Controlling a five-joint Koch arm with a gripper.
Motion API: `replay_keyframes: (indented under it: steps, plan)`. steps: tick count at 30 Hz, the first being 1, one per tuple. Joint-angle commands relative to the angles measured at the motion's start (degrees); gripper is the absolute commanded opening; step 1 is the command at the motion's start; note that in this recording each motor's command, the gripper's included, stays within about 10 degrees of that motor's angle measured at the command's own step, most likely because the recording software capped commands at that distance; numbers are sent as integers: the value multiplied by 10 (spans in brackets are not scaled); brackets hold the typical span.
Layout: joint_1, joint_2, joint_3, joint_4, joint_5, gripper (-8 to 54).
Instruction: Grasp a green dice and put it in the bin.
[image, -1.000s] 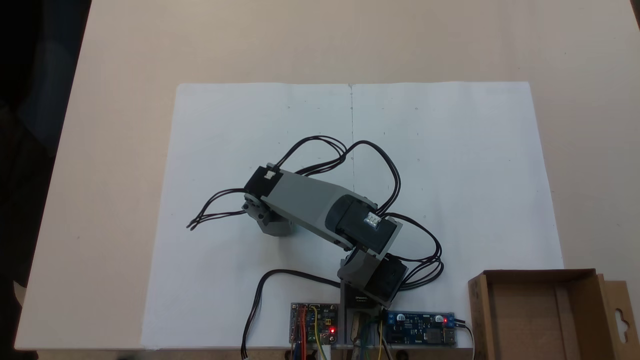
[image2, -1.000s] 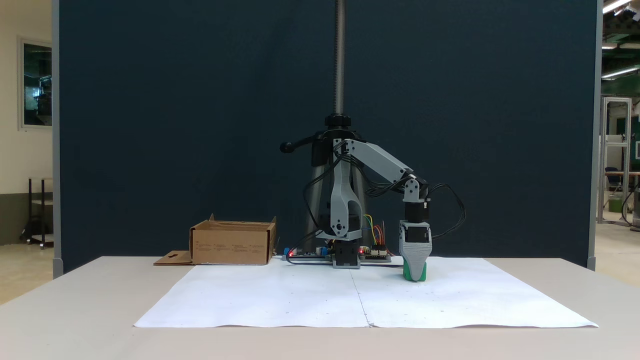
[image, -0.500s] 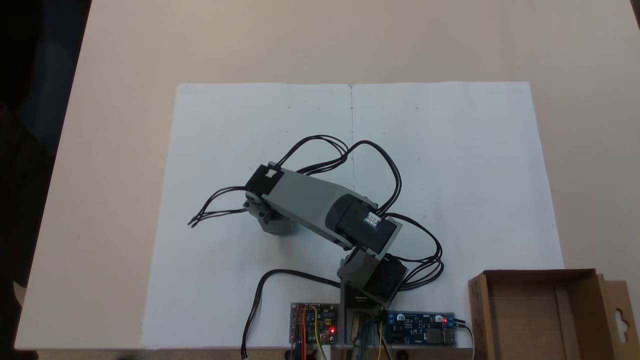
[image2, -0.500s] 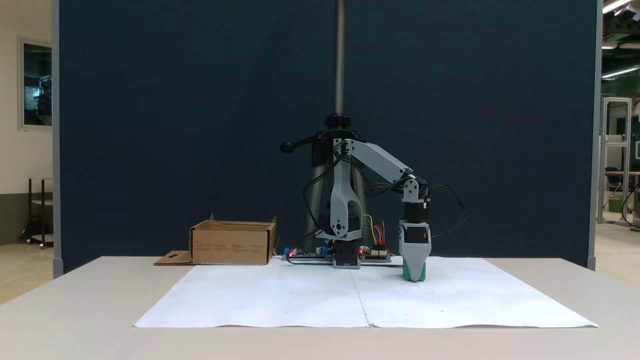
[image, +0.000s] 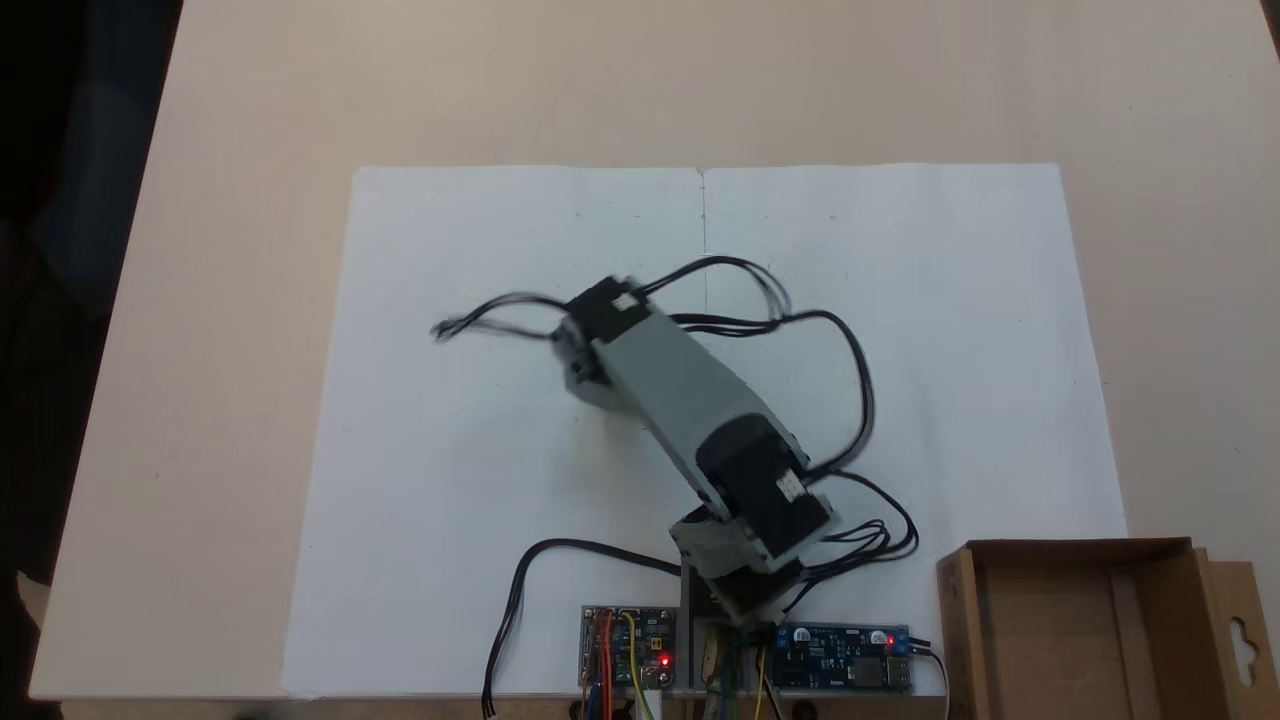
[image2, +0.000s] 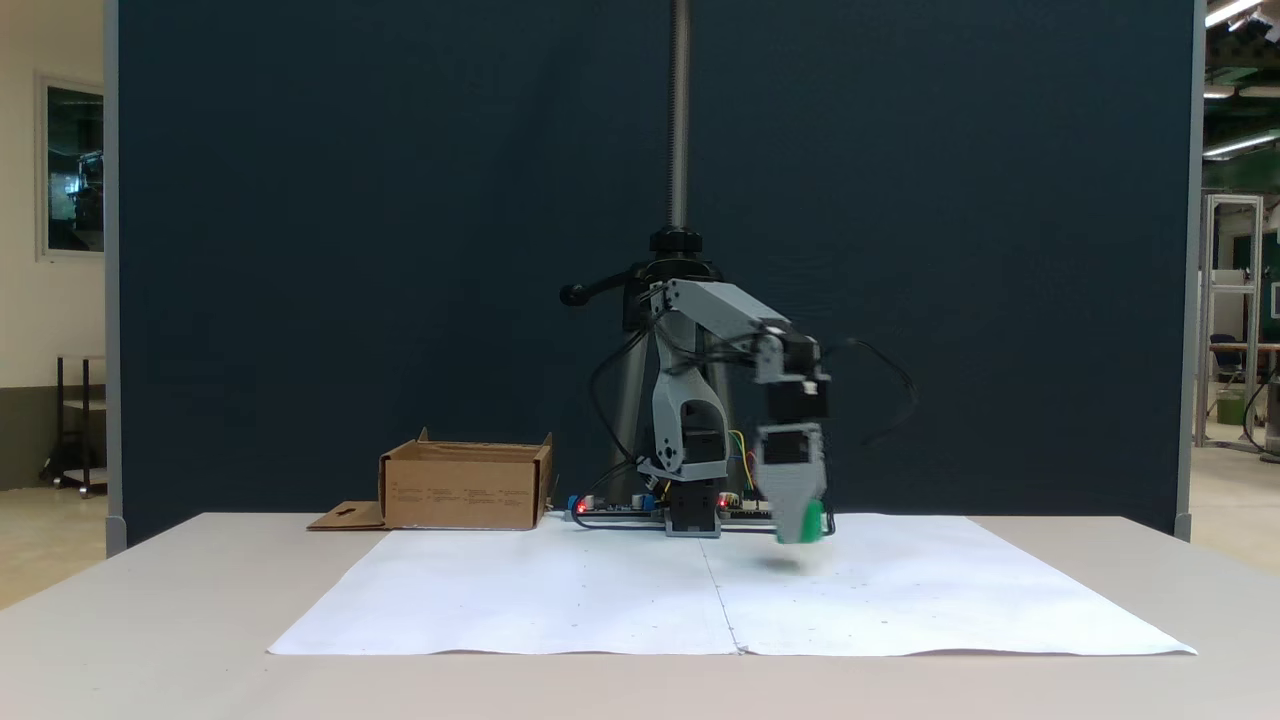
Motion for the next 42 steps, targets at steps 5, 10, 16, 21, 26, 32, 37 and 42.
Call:
replay_keyframes:
  steps: [5,10,16,21,26,32,37,42]
  plan:
    - [171,72,-1,-39,-162,168]
    - [321,108,-4,-68,-265,168]
    - [453,151,-19,-73,-366,168]
    - [547,173,-72,-73,-414,168]
    - [651,173,-147,-75,-466,128]
    - [830,154,-191,-113,-577,128]
    - [994,113,-249,-116,-659,128]
    - [1085,84,-249,-116,-690,128]
